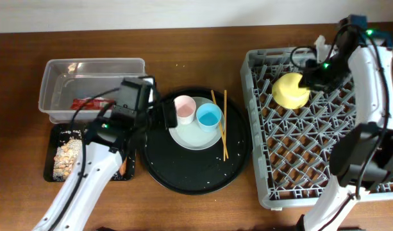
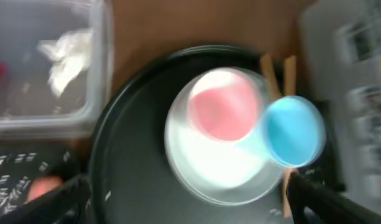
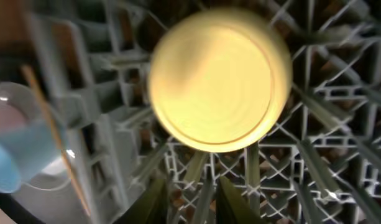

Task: Sort waste into correct bins and load items into the dishwasher rack

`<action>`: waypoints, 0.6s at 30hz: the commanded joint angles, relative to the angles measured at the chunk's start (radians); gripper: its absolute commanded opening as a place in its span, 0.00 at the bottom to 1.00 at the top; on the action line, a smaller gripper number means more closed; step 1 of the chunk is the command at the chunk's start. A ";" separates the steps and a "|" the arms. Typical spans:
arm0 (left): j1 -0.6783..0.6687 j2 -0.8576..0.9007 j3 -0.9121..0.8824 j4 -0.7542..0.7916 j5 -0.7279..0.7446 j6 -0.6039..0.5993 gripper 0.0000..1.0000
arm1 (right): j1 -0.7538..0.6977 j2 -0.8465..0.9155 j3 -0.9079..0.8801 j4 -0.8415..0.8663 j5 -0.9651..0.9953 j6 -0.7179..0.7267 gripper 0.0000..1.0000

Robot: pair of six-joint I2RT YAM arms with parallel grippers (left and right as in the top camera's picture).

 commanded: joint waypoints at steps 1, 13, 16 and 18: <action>0.003 0.013 0.024 0.069 0.085 0.017 0.99 | 0.005 -0.069 0.117 -0.137 -0.180 0.005 0.42; -0.006 0.402 0.023 0.269 0.079 0.014 0.17 | 0.005 -0.067 0.064 -0.246 -0.198 0.004 0.70; -0.006 0.402 0.021 0.266 0.047 0.014 0.16 | 0.005 -0.067 0.064 -0.248 -0.191 0.004 0.70; -0.005 0.402 0.021 0.260 0.046 0.014 0.02 | 0.005 -0.067 0.064 -0.248 -0.191 0.004 0.70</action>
